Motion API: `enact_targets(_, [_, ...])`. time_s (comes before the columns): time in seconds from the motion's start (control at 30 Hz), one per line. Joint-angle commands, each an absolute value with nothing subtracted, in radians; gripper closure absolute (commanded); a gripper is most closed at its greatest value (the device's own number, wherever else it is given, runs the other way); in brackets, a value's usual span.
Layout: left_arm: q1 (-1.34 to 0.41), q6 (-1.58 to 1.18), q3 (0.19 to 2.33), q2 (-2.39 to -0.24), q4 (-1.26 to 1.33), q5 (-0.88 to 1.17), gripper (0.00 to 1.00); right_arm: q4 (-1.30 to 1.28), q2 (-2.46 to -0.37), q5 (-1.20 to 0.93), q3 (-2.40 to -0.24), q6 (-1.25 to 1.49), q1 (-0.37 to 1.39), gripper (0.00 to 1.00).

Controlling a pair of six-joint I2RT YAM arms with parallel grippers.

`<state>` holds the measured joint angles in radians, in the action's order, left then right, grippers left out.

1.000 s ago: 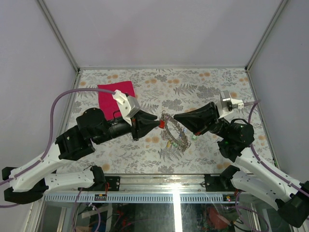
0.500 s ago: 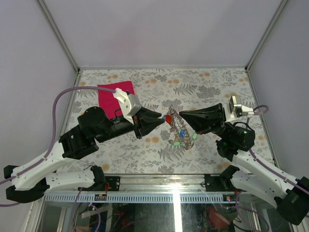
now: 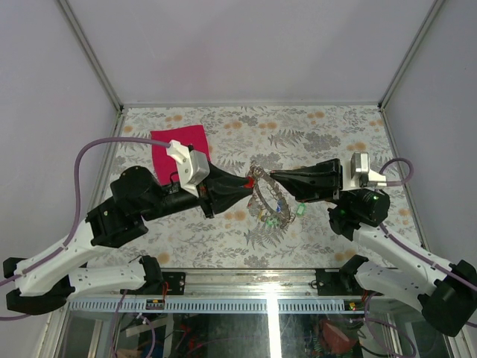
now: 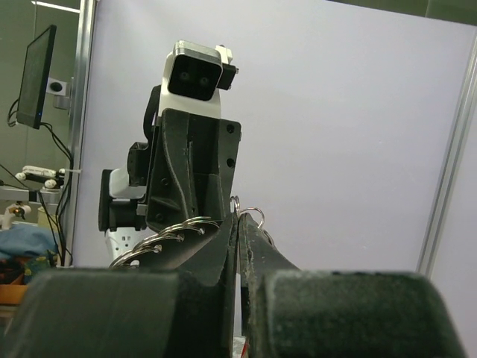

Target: Put the keys on the keyring

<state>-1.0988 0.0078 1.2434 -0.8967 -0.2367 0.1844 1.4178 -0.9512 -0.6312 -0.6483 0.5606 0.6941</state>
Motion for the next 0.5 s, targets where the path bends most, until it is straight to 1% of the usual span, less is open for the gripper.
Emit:
enact_targets(0.0, [-1.102, 0.03, 1.255, -0.878, -0.171, 0.202, 0.75, 1.49, -0.977, -0.642, -0.74, 0.504, 0.698, 1.0])
enact_targets(0.17, [-1.103, 0.032, 1.268, -0.872, -0.185, 0.204, 0.77, 1.508, -1.012, -0.647, -0.771, 0.515, 0.698, 1.0])
enact_targets(0.27, [-1.103, 0.032, 1.274, -0.859, -0.182, 0.197, 0.78, 1.459, -1.019, -0.651, -0.794, 0.512, 0.698, 1.0])
enact_targets(0.33, [-1.102, 0.031, 1.271, -0.848, -0.173, 0.185, 0.78, 1.373, -1.009, -0.659, -0.813, 0.497, 0.698, 1.0])
enact_targets(0.47, [-1.102, 0.03, 1.266, -0.838, -0.149, 0.135, 0.79, 1.114, -0.975, -0.653, -0.856, 0.459, 0.698, 1.0])
